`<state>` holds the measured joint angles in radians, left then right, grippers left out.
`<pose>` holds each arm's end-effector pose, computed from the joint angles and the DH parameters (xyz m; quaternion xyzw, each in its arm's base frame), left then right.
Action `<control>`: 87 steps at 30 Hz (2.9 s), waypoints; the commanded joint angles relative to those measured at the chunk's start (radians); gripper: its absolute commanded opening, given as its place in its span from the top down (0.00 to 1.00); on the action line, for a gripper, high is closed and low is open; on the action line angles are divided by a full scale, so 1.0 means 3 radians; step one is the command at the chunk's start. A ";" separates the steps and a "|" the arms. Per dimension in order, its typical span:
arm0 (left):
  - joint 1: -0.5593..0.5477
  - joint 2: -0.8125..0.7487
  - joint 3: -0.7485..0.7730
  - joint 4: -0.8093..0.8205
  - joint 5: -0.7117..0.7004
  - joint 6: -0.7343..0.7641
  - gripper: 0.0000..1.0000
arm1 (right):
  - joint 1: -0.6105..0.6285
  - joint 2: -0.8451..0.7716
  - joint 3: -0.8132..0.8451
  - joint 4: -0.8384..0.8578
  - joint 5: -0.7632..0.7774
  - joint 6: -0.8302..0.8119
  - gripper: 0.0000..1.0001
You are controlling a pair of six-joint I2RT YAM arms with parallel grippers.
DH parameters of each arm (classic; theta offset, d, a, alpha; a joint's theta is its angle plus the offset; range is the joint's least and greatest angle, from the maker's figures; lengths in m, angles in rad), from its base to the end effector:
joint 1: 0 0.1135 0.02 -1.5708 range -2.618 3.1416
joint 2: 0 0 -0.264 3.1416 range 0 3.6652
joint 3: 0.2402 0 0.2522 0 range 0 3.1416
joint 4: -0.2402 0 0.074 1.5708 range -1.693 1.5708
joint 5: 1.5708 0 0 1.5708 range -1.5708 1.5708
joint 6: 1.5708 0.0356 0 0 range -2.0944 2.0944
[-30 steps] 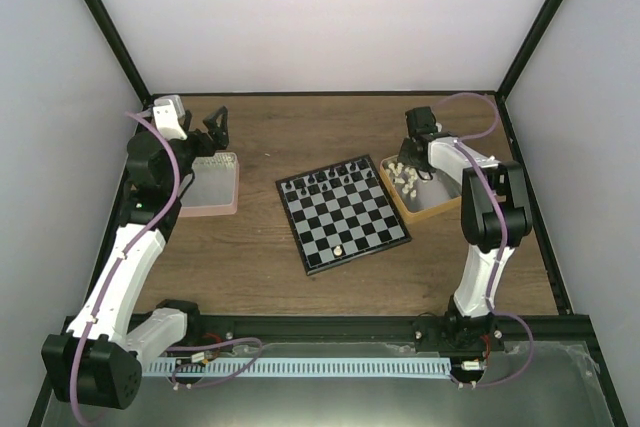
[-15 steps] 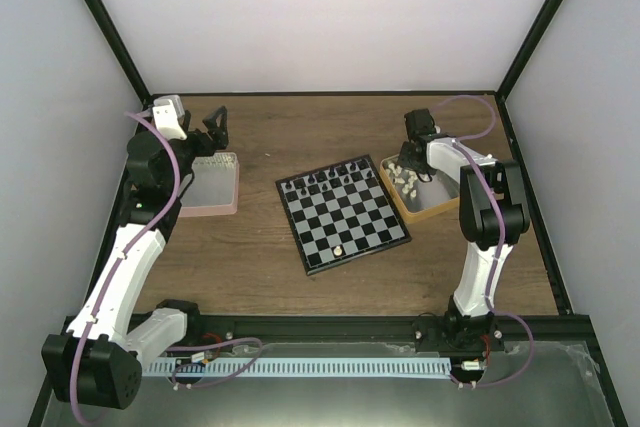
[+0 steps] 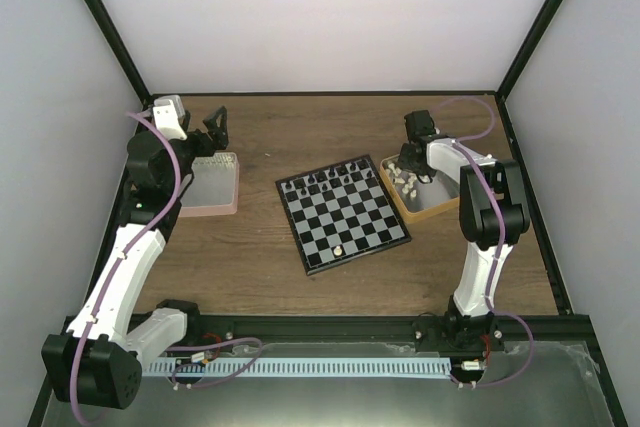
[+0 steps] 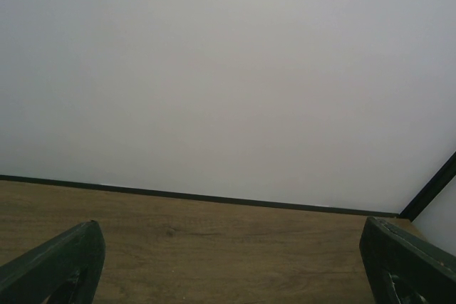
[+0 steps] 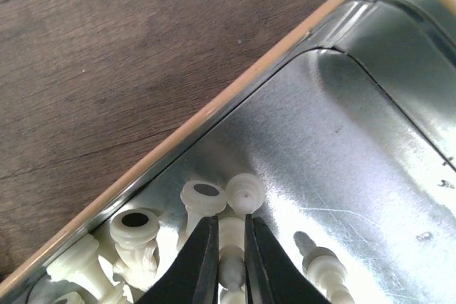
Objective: Set up the chess pieces on the board
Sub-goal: Pick up the chess piece from the storage box, then place the chess piece on the chessboard.
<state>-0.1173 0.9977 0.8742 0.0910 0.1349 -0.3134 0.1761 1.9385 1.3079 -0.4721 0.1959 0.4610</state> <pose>0.2344 -0.0324 0.3611 -0.0235 0.7180 -0.1956 0.6676 0.3923 0.0628 0.1667 0.1599 0.9550 -0.0181 0.2490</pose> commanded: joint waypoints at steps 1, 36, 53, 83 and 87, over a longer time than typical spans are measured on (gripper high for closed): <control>0.0018 -0.0033 -0.0034 0.0034 -0.0029 0.0035 0.00 | -0.0038 -0.0057 -0.0010 -0.0026 -0.0005 -0.0029 0.95; 0.0018 -0.0009 -0.0054 0.0084 0.0025 0.0058 0.00 | 0.1504 -0.1847 -0.1094 -0.1098 -0.0177 0.0765 0.97; 0.0018 -0.0026 -0.0113 0.0204 0.0154 0.0075 0.00 | 0.2031 -0.1726 -0.1601 -0.0565 0.0033 0.0977 0.97; 0.0018 -0.0044 -0.0107 0.0161 0.0146 0.0099 0.00 | 0.2042 -0.1666 -0.1667 -0.0503 0.0341 0.0955 0.92; 0.0018 -0.0053 -0.0102 0.0162 0.0151 0.0099 0.00 | 0.2046 -0.1665 -0.1673 -0.0486 0.0314 0.0955 0.92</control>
<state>-0.1173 0.9974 0.8486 0.1253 0.1669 -0.2913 0.7815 1.4319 0.8143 -0.6064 0.2569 0.7357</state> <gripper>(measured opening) 0.997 0.081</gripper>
